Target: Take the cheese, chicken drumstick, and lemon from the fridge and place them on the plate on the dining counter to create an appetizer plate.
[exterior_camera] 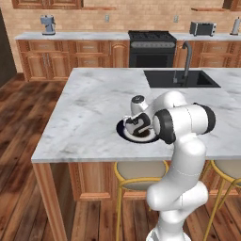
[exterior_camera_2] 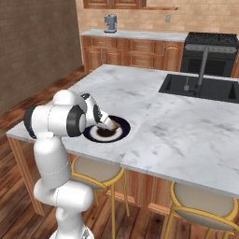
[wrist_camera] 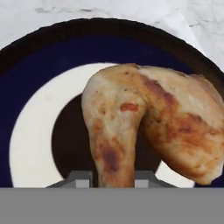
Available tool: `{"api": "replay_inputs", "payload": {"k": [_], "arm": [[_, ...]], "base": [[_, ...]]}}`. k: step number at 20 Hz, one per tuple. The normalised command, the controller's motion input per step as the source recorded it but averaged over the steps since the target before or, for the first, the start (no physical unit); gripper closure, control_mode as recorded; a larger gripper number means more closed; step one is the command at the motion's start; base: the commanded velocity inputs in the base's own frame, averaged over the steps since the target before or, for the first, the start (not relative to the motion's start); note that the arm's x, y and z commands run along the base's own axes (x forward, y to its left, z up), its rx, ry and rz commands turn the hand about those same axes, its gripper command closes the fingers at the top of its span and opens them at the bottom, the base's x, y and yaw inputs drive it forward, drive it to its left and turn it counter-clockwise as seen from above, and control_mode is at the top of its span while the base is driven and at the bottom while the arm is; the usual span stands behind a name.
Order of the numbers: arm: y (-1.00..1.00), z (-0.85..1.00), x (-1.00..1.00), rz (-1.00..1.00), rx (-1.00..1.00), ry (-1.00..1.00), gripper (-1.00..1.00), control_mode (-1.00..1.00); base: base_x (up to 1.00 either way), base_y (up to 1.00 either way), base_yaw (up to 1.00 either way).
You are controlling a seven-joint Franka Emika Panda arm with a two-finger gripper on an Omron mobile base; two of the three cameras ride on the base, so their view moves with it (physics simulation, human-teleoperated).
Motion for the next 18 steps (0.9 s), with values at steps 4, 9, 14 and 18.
{"api": "replay_inputs", "payload": {"k": [4,9,14,18], "arm": [[0.0,-0.03,0.2,-0.01,-0.02,-0.02,-1.0,-1.0],[0.0,-0.01,0.05,0.0,0.0,-0.01,-1.0,-1.0],[0.0,0.0,-0.07,0.0,0.0,0.0,-1.0,-1.0],[0.0,0.56,-0.82,0.0,0.02,-0.1,-1.0,-1.0]], "base": [[0.0,0.0,0.0],[0.0,0.0,0.0],[0.0,0.0,0.0],[0.0,0.0,0.0]]}}
